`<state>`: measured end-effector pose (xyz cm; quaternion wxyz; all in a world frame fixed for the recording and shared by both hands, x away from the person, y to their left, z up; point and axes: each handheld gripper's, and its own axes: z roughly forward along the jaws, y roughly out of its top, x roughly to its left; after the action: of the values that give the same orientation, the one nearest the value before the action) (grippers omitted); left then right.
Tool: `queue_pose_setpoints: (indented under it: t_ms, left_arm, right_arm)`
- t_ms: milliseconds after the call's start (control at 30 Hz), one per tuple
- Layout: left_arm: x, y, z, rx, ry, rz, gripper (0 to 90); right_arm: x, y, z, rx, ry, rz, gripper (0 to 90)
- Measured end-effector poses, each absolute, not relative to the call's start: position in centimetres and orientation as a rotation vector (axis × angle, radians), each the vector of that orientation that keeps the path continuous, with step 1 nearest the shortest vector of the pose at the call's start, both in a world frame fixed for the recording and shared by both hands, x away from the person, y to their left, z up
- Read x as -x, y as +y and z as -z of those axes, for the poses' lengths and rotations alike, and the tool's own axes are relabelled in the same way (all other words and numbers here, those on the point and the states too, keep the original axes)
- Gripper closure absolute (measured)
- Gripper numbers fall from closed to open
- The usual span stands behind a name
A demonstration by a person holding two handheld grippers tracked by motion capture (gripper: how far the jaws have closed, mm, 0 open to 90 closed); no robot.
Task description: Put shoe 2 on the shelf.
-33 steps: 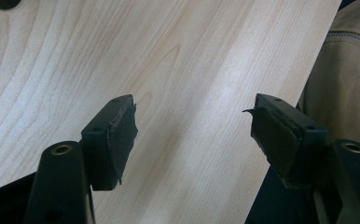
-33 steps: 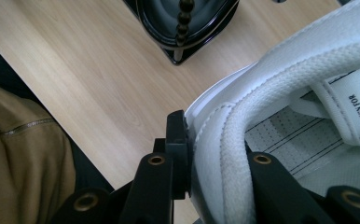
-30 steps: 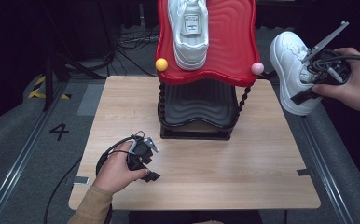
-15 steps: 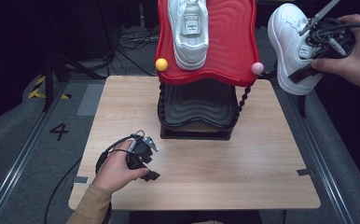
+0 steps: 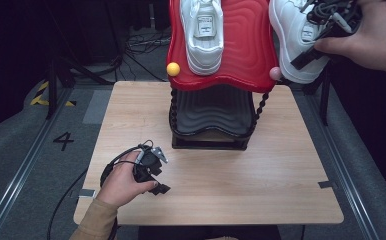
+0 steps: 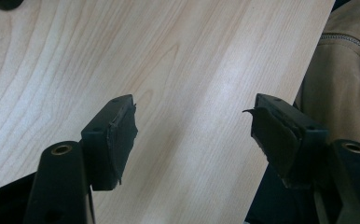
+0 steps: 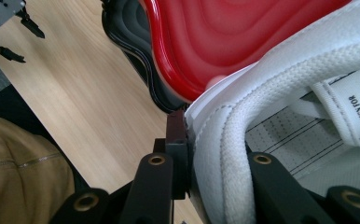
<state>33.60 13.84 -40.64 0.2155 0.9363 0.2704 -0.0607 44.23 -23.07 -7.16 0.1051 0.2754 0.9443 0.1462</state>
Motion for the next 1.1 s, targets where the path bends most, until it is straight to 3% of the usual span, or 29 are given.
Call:
queue_pose_setpoints:
  t_ms: [1100]
  left_arm:
    - [-33.5, 14.9, 40.8, -2.561, 0.782, 0.177, 31.4]
  right_arm:
    - [-47.9, -14.0, 8.0, -0.671, 2.770, -0.436, 78.6]
